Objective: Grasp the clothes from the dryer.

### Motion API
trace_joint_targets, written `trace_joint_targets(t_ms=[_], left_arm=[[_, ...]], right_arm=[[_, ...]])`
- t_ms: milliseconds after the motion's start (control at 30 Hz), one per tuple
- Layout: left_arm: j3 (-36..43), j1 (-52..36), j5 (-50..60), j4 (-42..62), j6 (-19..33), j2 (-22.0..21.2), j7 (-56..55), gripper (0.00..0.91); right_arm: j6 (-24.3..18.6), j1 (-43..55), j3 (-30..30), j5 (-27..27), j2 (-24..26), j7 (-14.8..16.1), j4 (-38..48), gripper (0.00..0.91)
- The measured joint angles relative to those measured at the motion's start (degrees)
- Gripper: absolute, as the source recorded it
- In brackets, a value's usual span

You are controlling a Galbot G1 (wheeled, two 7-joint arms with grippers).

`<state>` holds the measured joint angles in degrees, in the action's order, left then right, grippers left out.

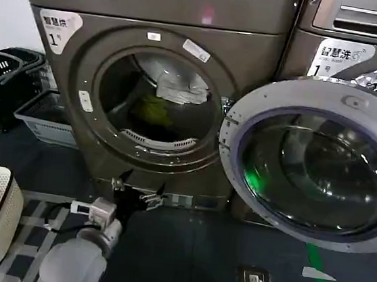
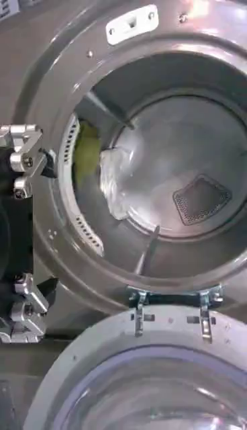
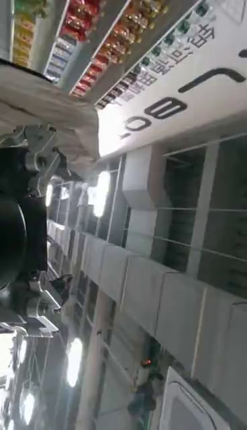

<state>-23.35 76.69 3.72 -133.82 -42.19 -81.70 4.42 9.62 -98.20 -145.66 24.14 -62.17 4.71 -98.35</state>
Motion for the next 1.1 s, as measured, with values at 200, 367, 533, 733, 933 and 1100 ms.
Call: trace_joint_targets(t_ms=[200, 367, 533, 733, 933, 1100], left_arm=[[-0.18, 0.18, 0.0, -0.12, 0.0, 0.01, -0.04, 0.907], [-0.21, 0.19, 0.0, -0.13, 0.0, 0.0, -0.04, 0.907], [-0.23, 0.16, -0.01, 0.0, 0.0, -0.03, -0.1, 0.907], [-0.27, 0.21, -0.08, 0.16, 0.0, -0.1, -0.23, 0.907], [-0.28, 0.21, -0.09, 0.18, 0.0, -0.11, -0.26, 0.907], [-0.3, 0.34, -0.1, 0.18, 0.0, -0.11, -0.31, 0.907]], right_arm=[[0.07, 0.13, 0.26, 0.0, 0.05, 0.06, -0.41, 0.907], [0.08, 0.01, 0.14, 0.0, 0.08, 0.05, -0.26, 0.907], [0.08, -0.01, 0.19, 0.0, -0.01, 0.06, -0.13, 0.907], [0.08, -0.01, 0.33, -0.01, -0.01, 0.06, -0.27, 0.907], [0.16, 0.09, 0.54, -0.07, -0.1, 0.03, -0.26, 0.907], [0.17, 0.07, 0.54, -0.1, -0.06, 0.02, -0.24, 0.907]])
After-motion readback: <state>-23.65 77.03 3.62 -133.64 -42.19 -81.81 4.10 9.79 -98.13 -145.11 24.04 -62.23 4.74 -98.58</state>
